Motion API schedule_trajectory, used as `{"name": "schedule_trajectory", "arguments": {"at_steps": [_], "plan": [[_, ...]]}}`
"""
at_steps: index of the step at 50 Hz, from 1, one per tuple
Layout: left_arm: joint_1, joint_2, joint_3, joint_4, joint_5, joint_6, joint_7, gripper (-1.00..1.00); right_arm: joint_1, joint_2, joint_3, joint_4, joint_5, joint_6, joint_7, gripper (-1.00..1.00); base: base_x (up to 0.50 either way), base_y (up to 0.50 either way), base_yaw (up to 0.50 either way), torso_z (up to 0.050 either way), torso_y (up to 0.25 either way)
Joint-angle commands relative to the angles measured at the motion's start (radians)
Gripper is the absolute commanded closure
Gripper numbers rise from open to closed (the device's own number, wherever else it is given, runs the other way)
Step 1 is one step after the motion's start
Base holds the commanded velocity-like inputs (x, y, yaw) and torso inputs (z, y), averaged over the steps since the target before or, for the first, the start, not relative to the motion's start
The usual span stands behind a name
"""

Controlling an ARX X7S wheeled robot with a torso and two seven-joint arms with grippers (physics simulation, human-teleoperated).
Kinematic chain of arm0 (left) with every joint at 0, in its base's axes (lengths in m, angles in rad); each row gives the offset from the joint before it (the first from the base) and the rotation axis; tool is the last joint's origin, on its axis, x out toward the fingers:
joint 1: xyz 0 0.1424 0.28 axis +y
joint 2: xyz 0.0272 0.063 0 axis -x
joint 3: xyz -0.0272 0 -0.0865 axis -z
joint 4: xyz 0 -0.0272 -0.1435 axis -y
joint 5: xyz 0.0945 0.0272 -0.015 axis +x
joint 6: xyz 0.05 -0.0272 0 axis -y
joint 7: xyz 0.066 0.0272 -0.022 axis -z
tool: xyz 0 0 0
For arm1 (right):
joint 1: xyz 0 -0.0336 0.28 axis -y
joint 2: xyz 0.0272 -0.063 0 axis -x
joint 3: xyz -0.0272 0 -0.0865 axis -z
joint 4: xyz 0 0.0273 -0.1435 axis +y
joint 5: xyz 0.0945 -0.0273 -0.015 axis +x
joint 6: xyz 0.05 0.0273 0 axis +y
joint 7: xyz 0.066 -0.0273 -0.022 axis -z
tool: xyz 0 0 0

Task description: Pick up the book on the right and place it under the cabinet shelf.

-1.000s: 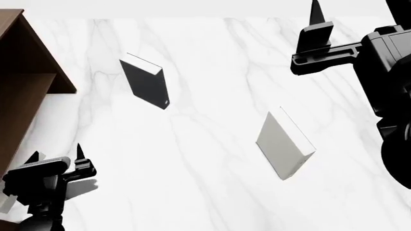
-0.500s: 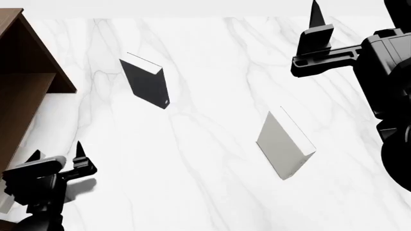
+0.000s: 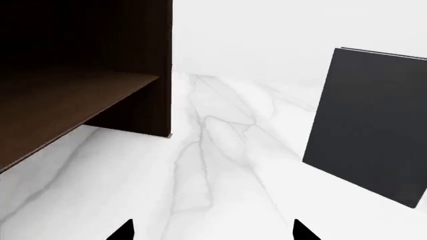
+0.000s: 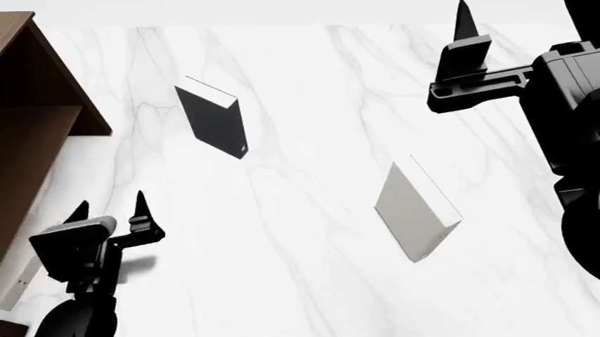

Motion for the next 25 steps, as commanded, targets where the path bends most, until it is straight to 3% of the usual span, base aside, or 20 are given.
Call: {"name": "schedule_trajectory", "arguments": {"at_steps": [1,10,25], "plan": [[-0.064,0.062,0.043,-0.083,0.041,0.032,0.082,-1.00,0.005,-0.002,0.007,-0.001,0.005,0.010,-0.001,-1.00,0.00,0.00,0.00,0.000,0.000],[-0.056,0.060,0.063,-0.010,0.046,-0.010,0.059,-1.00,0.004,-0.006,0.011,0.002,0.006,0.013,-0.001,-1.00,0.00,0.00,0.00,0.000,0.000],[0.044,-0.078,0.088,0.406,0.087,-0.161,-0.125,-1.00,-0.021,-0.002,0.009,0.001,-0.009,-0.002,0.001,-1.00,0.00,0.00,0.00,0.000,0.000]]}}
